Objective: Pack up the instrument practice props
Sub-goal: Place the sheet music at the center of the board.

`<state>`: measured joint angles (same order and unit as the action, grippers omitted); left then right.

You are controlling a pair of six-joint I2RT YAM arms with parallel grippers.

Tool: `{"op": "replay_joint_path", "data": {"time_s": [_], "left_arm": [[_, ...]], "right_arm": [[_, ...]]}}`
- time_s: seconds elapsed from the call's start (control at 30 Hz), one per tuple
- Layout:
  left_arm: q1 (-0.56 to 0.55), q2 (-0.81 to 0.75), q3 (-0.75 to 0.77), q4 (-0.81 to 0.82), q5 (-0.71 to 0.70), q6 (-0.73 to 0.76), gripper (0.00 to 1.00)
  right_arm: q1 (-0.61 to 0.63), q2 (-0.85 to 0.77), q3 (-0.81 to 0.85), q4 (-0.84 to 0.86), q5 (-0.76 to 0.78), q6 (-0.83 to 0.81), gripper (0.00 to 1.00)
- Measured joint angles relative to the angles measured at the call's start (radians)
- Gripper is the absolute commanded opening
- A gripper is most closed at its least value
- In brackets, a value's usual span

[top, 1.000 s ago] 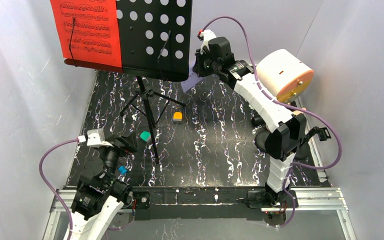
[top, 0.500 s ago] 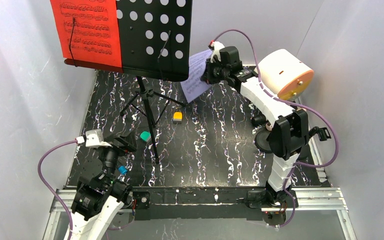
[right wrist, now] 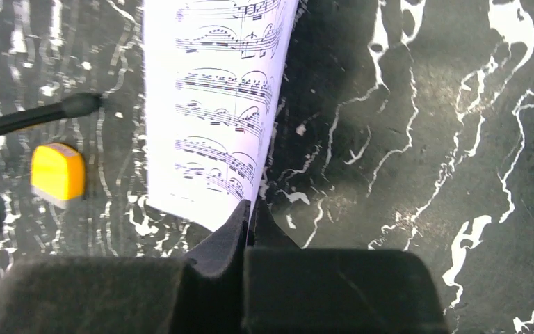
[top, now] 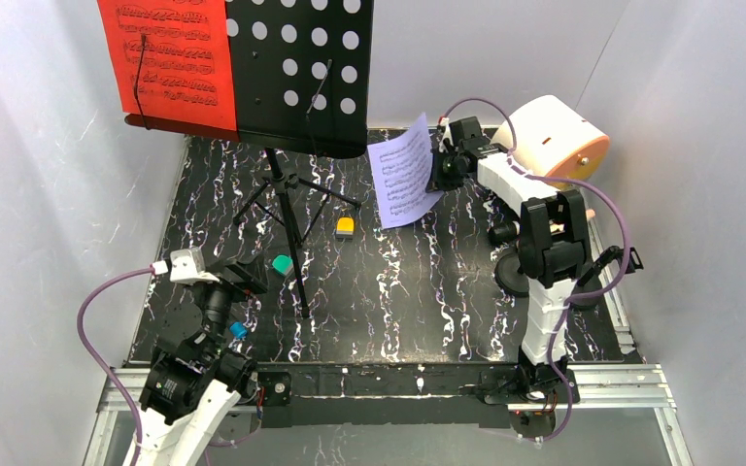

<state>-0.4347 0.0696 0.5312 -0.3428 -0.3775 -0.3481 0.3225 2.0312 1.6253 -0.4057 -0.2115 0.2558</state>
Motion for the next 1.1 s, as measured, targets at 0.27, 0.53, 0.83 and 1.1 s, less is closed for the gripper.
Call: {"op": "replay_joint_path", "data": {"time_s": [0.27, 0.53, 0.83, 1.1], "left_arm": [[0.006, 0.008, 0.0, 0.004, 0.004, 0.0, 0.86], [0.013, 0.012, 0.0, 0.006, 0.005, 0.0, 0.86], [0.019, 0.02, 0.0, 0.006, 0.014, 0.0, 0.86], [0.025, 0.022, 0.0, 0.006, 0.023, 0.0, 0.86]], "right_arm": [[0.002, 0.05, 0.015, -0.076, 0.151, -0.034, 0.01], [0.002, 0.051, 0.015, -0.092, 0.33, -0.038, 0.01], [-0.005, 0.061, 0.033, -0.091, 0.369, 0.061, 0.01], [-0.01, 0.11, 0.071, -0.09, 0.401, 0.151, 0.05]]}}
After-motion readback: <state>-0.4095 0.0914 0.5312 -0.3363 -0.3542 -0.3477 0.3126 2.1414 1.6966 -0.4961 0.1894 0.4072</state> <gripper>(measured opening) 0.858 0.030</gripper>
